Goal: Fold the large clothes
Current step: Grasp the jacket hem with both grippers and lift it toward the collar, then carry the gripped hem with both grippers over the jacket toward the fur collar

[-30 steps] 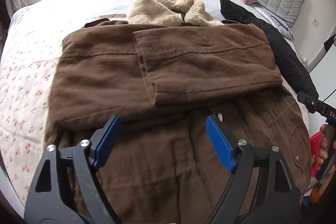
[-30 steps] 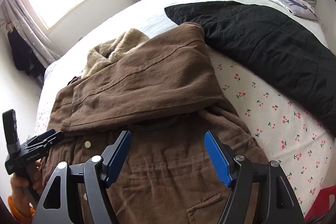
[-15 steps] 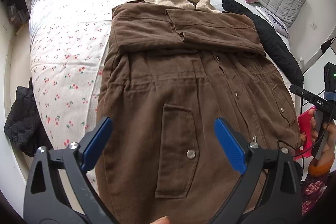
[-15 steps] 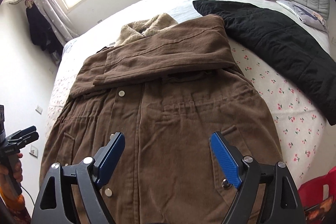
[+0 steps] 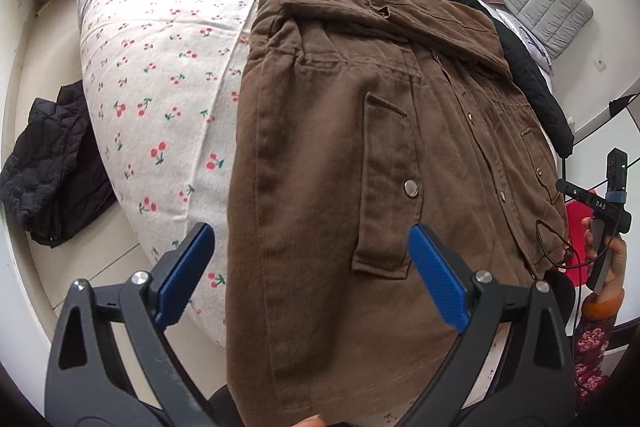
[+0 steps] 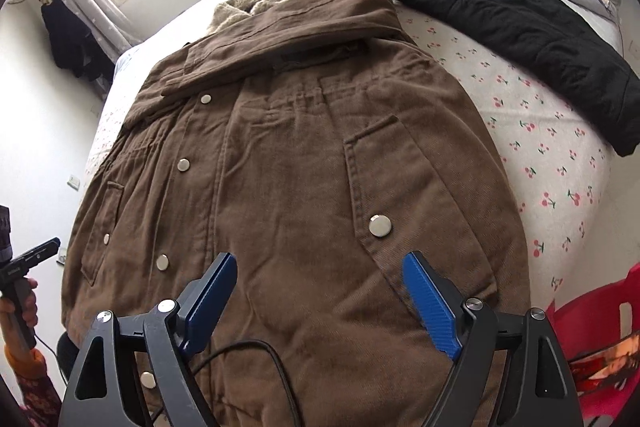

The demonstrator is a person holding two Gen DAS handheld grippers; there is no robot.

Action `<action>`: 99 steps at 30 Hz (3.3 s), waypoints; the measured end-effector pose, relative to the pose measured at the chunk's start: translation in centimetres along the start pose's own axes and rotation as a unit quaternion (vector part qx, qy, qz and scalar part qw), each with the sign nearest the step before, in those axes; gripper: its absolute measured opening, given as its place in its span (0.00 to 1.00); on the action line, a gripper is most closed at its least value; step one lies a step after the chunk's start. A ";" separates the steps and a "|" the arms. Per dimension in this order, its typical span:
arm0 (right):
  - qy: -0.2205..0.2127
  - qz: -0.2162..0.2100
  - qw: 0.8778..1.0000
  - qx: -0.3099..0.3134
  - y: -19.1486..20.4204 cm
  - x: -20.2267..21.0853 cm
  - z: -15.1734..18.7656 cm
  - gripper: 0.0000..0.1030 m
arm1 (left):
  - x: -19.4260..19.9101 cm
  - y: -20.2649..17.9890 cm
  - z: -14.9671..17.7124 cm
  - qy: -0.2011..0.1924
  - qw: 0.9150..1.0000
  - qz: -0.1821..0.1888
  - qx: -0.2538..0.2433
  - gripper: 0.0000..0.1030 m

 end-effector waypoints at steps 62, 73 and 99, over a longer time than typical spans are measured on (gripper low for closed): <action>-0.083 -0.188 0.968 -0.142 -6.8 5.2 6.8 0.16 | 2.8 -3.3 6.3 -0.001 0.963 0.263 0.048 0.19; -0.197 -0.232 0.948 -0.094 -2.1 11.1 -2.6 0.14 | 8.2 -5.3 -4.5 -0.128 0.957 0.260 0.025 0.17; -0.219 -0.157 0.948 -0.169 -6.8 -1.9 -34.9 0.13 | -4.6 1.8 -39.3 -0.199 0.967 0.128 0.097 0.15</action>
Point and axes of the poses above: each gripper's, at about its wrist camera, not at the fingertips, and x roughly against the way its jaws point, y to its left, z to its underside, the point moved 9 cm from there along -x, roughly the way its jaws point
